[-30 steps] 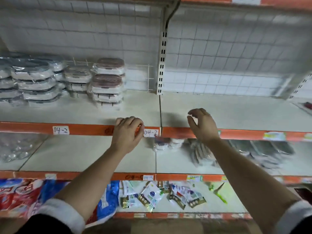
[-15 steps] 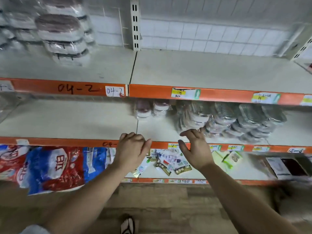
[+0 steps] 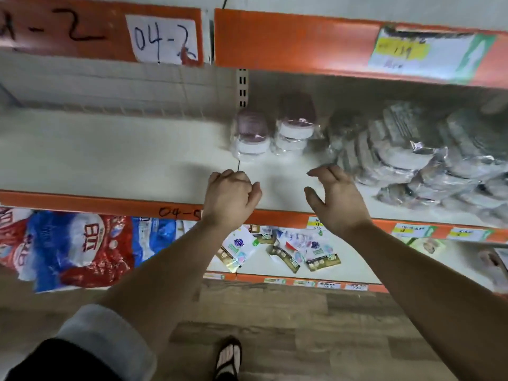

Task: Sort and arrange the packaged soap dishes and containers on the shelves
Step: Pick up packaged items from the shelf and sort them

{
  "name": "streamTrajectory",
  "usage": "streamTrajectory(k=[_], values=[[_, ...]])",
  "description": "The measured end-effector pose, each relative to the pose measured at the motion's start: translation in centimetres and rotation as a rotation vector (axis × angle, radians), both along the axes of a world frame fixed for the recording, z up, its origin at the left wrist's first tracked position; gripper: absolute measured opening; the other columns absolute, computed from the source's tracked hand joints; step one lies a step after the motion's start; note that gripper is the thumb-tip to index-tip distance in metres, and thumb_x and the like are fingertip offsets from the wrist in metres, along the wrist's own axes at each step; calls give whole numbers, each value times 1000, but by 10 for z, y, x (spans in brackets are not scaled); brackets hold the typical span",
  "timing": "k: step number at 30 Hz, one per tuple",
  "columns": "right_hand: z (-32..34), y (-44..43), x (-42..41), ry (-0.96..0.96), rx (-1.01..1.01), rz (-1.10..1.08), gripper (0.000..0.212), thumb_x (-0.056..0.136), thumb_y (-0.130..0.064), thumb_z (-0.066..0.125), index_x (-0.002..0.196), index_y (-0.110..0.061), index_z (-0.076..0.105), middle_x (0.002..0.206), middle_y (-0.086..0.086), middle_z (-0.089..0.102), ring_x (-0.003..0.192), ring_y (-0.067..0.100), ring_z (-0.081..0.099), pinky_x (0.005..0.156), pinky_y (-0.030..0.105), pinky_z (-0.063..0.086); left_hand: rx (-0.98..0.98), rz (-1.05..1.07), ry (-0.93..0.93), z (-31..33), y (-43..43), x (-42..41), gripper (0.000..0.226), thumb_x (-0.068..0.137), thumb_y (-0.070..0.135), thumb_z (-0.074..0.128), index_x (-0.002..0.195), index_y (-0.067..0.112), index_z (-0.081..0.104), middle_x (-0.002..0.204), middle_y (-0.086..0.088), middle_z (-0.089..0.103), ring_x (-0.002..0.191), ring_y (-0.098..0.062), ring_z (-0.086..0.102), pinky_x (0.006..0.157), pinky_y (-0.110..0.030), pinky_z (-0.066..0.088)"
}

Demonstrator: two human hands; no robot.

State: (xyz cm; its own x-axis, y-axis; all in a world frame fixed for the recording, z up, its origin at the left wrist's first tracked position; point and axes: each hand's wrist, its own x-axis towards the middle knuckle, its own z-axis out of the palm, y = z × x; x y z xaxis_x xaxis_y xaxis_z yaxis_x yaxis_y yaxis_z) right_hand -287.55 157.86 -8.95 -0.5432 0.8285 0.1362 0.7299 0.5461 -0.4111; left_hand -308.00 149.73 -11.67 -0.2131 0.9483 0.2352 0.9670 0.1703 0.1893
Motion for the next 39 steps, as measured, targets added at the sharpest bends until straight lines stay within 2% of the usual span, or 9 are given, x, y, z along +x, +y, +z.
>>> streamTrajectory(k=[5,8,12,16,19,23,27,34,39], values=[[-12,48,-40,-22,169,-47,50,92,-26,58,137,-8,49,145,18,41,128,40,35,107,43,30,161,-31,-59,-23,41,-24,46,94,34,41,83,11,79,102,-1,72,101,-28,58,89,-39,39],[-14,81,-65,-73,247,-94,61,93,-39,53,146,-14,38,152,18,33,139,43,25,115,47,22,287,-54,-16,-32,71,-38,36,98,31,47,96,11,77,122,-3,67,115,-30,54,91,-40,38],[-18,112,-94,-87,208,-178,67,91,-55,50,150,-29,30,162,5,15,146,43,10,113,53,21,213,3,-41,-47,109,-52,43,103,37,34,137,21,55,148,-1,46,138,-26,34,103,-39,29],[-26,128,-110,-130,128,-228,63,90,-60,48,145,-31,37,161,5,18,141,45,19,109,57,28,100,53,-50,-64,135,-59,55,101,47,34,150,23,34,158,-4,28,146,-30,19,110,-40,24],[-30,131,-116,-73,152,-271,61,90,-54,54,141,-23,39,145,13,41,126,45,37,98,54,41,71,73,-97,-67,145,-61,60,96,54,43,146,21,41,156,-5,32,139,-38,29,108,-45,35],[-38,124,-114,-26,214,-283,58,94,-43,54,141,-12,38,143,16,39,118,43,39,88,48,42,117,75,-126,-60,148,-60,49,92,46,55,128,13,53,145,-7,45,125,-38,44,93,-44,46],[-40,111,-97,-26,242,-262,49,96,-41,48,130,-6,42,131,16,45,113,42,43,93,42,32,134,32,-128,-51,132,-56,42,94,37,56,124,7,57,139,-10,52,124,-37,48,99,-41,41],[-33,54,-64,-23,226,-161,42,95,-34,54,124,-4,51,126,19,50,106,42,47,95,45,28,266,-15,-186,-26,73,-39,29,83,25,72,102,3,69,99,-13,71,98,-35,63,79,-39,53],[-10,-2,-38,38,193,-150,39,90,-28,63,119,-2,56,117,19,55,100,41,51,91,46,34,271,0,-238,-3,11,-19,31,85,29,71,103,4,70,102,-13,70,100,-33,64,79,-41,55]])
